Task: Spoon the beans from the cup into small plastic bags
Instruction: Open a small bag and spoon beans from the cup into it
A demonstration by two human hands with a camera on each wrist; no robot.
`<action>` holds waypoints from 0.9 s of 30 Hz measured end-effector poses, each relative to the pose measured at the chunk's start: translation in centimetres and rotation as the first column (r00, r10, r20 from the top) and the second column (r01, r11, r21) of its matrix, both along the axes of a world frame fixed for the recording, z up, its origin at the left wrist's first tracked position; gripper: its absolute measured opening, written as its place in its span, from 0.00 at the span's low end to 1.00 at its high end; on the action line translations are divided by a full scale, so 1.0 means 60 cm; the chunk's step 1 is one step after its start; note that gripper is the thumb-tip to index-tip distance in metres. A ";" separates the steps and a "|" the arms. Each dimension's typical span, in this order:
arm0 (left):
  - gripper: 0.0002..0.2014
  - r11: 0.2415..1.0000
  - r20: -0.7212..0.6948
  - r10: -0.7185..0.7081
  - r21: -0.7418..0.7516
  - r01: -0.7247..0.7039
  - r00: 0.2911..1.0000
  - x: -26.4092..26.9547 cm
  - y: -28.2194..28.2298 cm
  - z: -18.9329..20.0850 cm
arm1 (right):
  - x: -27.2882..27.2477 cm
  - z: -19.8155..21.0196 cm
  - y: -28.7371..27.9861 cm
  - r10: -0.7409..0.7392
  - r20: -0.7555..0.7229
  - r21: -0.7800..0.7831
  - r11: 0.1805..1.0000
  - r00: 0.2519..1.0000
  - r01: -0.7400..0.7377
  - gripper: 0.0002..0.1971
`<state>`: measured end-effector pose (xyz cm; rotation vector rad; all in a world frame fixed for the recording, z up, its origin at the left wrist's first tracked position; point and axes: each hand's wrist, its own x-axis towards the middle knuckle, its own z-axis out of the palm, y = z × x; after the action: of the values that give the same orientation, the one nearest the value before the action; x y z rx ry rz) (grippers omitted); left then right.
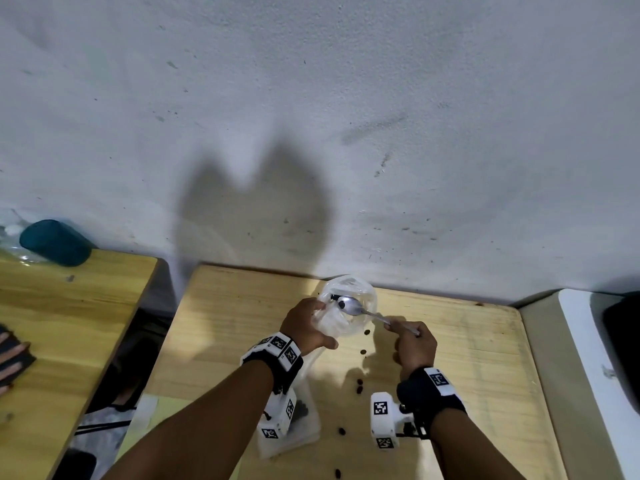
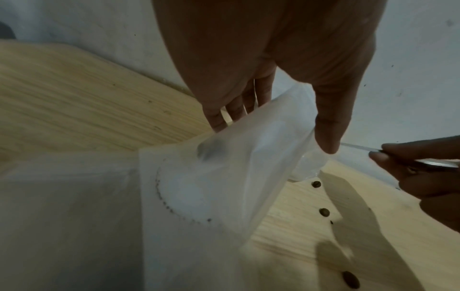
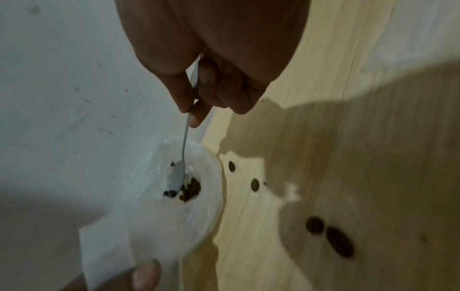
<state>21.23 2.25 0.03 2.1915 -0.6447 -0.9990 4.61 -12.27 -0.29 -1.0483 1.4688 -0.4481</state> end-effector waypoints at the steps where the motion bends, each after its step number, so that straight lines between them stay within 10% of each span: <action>1: 0.45 1.000 0.003 0.007 0.000 -0.007 1.000 -0.001 0.000 0.000 | -0.004 0.004 -0.005 -0.001 0.025 -0.010 1.000 1.000 0.001 0.07; 14: 0.45 0.997 -0.014 0.082 0.002 -0.082 0.997 -0.014 0.000 0.007 | -0.023 0.058 0.000 0.336 0.047 -0.411 0.865 0.941 -0.288 0.13; 27: 0.43 0.996 -0.082 0.089 0.002 -0.089 0.993 -0.011 -0.006 0.013 | 0.025 0.023 0.023 0.182 -0.258 -0.528 0.796 0.949 -0.296 0.12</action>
<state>20.59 1.92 0.80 2.1465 -0.5056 -1.0352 6.08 -10.90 1.07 -1.7768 1.3727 -0.6288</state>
